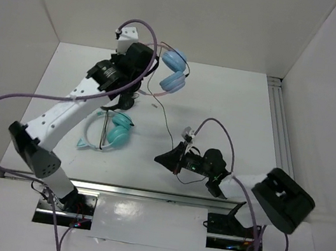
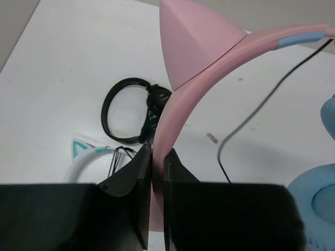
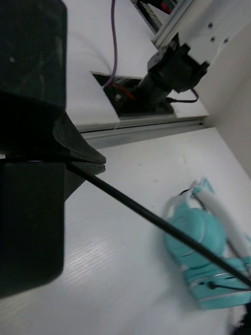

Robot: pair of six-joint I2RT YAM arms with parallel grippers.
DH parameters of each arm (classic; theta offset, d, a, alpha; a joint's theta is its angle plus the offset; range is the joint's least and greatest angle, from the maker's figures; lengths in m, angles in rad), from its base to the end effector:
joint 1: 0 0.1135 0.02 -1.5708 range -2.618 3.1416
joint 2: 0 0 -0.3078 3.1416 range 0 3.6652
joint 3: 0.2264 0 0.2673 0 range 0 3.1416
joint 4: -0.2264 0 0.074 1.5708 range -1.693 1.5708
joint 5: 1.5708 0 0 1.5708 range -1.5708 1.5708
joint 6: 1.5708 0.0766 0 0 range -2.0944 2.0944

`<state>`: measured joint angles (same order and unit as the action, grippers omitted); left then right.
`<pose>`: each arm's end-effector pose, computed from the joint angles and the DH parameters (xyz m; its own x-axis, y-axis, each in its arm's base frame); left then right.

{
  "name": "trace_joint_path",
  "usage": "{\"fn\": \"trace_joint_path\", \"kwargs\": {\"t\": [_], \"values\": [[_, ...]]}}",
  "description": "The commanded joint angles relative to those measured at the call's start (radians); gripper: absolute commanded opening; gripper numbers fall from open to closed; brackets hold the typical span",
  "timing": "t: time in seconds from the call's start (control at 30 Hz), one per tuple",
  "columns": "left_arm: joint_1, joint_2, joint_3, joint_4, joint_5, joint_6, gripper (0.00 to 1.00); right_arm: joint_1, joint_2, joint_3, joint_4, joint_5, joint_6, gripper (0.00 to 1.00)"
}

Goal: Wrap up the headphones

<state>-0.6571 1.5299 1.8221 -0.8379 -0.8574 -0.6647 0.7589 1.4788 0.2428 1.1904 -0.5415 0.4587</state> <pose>0.3091 -0.1653 0.4891 -0.2544 -0.3136 -0.9149 -0.3416 0.9141 -0.2183 0.1713 0.2168 0.1873 -0.4562 0.0903 -0.8853 -0.8491 0.2537 0.4634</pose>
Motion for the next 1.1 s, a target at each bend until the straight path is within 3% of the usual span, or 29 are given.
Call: {"fn": "trace_joint_path", "kwargs": {"t": [0.0,0.2,0.3,0.47,0.6,0.67,0.73,0.8,0.97,1.07], "values": [[0.085,0.061,0.075,0.051,0.017,-0.049,0.0,0.074,-0.161,0.012,-0.18,0.103,-0.142,0.0],[0.197,0.182,0.072,0.051,0.018,-0.029,0.0,0.195,-0.423,0.09,-0.516,0.175,-0.221,0.0],[0.24,0.21,0.048,0.051,0.044,-0.038,0.0,0.266,-0.465,0.159,-0.604,0.164,-0.25,0.0],[0.292,0.222,0.039,0.051,0.161,-0.076,0.0,0.335,-0.419,0.236,-0.681,0.137,-0.282,0.0],[0.283,0.222,0.068,0.042,0.172,-0.076,0.0,0.371,-0.341,0.274,-0.681,0.149,-0.302,0.0],[0.283,0.222,0.078,0.033,0.207,-0.076,0.0,0.382,-0.328,0.293,-0.721,0.21,-0.333,0.0],[0.283,0.173,0.054,0.033,0.29,-0.076,0.0,0.382,-0.328,0.27,-0.735,0.369,-0.342,0.0],[0.283,0.129,0.043,0.042,0.319,-0.041,0.0,0.308,-0.328,0.23,-0.735,0.464,-0.318,0.02],[0.283,-0.026,0.043,0.017,0.435,0.057,0.0,0.165,-0.431,0.104,-0.735,0.569,-0.207,0.31],[0.283,-0.121,0.03,-0.032,0.559,0.134,0.0,0.08,-0.462,0.092,-0.755,0.578,-0.196,0.82]]}}
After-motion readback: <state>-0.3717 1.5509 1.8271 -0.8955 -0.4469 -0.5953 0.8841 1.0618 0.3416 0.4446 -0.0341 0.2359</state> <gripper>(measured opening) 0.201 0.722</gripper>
